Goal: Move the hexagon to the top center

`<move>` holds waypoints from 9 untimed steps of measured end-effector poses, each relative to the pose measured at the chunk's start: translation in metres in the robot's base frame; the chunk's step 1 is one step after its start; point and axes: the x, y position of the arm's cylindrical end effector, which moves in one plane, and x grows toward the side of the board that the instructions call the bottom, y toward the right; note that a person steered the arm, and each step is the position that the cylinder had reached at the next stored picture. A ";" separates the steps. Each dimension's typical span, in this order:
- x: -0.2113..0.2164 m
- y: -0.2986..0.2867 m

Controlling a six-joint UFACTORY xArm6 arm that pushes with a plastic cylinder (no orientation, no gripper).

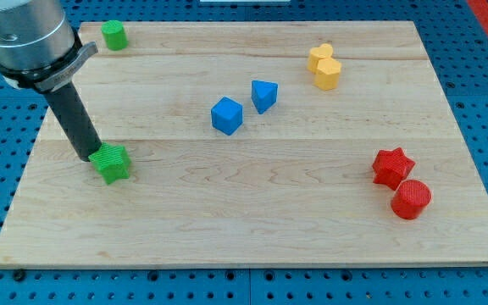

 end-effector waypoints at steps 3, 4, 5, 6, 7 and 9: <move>-0.047 0.160; -0.059 0.229; -0.053 0.328; -0.072 0.391; -0.125 0.396; -0.168 0.284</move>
